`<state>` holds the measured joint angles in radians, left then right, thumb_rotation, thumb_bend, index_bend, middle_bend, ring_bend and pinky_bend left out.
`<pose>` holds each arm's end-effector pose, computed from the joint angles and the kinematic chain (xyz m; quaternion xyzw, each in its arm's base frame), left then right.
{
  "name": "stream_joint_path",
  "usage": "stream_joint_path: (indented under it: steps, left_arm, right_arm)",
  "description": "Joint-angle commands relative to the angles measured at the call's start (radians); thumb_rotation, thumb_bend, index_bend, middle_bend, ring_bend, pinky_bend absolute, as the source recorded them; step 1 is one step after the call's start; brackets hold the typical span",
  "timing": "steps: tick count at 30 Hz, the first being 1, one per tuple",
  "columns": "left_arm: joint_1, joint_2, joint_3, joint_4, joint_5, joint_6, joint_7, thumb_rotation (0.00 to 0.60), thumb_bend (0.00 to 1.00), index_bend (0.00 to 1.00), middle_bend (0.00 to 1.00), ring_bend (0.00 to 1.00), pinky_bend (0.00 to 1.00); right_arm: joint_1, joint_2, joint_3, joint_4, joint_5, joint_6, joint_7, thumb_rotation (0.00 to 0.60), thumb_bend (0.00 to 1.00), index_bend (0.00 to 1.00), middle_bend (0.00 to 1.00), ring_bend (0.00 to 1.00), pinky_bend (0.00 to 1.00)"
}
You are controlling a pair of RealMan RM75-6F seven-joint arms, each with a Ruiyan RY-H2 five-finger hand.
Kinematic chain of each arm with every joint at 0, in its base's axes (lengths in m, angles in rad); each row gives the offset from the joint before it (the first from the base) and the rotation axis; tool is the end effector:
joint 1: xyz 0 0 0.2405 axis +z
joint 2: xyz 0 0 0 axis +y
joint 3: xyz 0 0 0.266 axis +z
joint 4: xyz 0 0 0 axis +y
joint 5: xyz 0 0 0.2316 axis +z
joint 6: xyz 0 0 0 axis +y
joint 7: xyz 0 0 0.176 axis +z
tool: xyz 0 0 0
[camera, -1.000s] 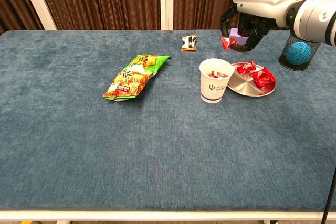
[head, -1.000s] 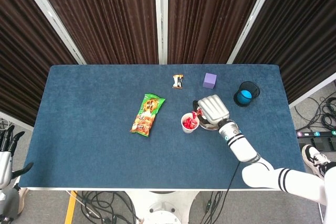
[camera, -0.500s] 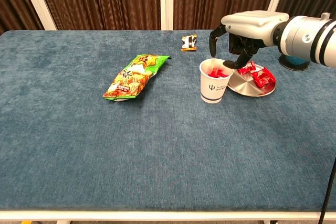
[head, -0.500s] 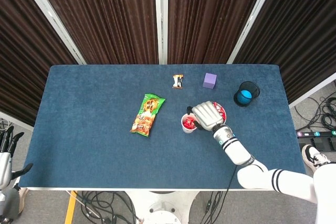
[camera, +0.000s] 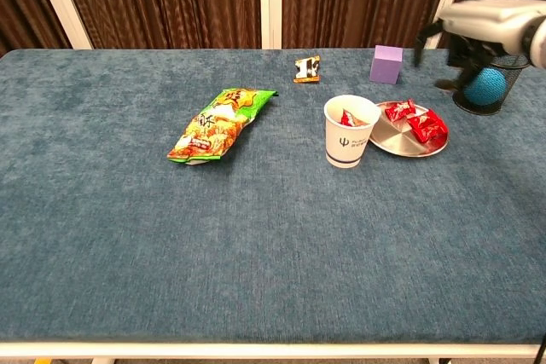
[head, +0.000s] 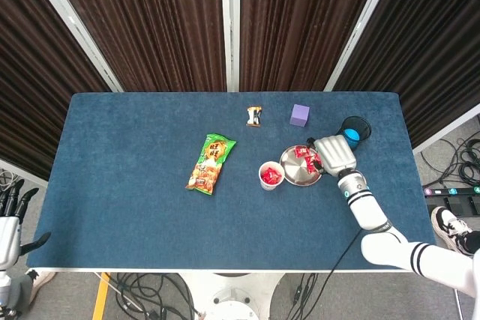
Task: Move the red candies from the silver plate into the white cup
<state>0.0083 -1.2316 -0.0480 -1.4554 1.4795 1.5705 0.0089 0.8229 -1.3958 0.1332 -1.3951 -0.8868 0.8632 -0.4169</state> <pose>-0.3656 0.1830 0.1361 -0.5608 -0.3783 -0.3652 0.6396 -0.2039 -0.4346 0.0073 0.7397 -0.3669 0.2686 0.4960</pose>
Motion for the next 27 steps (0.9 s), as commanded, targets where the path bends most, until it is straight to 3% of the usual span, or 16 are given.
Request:
stream_joint_path:
  steps: [1,16,27]
  left_arm:
    - [0.0,-0.001,0.0,0.0,0.001,0.001,0.0,0.6,0.0,0.21,0.12,0.1,0.12]
    - [0.002,-0.006,0.003,0.008,-0.01,-0.011,-0.003,0.6,0.0,0.21,0.12,0.1,0.12]
    - [0.002,-0.011,0.002,0.018,-0.013,-0.013,-0.012,0.6,0.0,0.21,0.12,0.1,0.12]
  right_arm:
    - [-0.005,-0.022,-0.022,0.053,0.035,-0.029,-0.027,0.6,0.24,0.39,0.99,0.93,1.0]
    - [0.027,-0.158,-0.037,0.253,0.108,-0.124,-0.077,0.6,0.24,0.42,0.99,0.93,1.0]
    - [0.038,-0.218,-0.034,0.329,0.113,-0.151,-0.086,0.6,0.24,0.43,0.99,0.93,1.0]
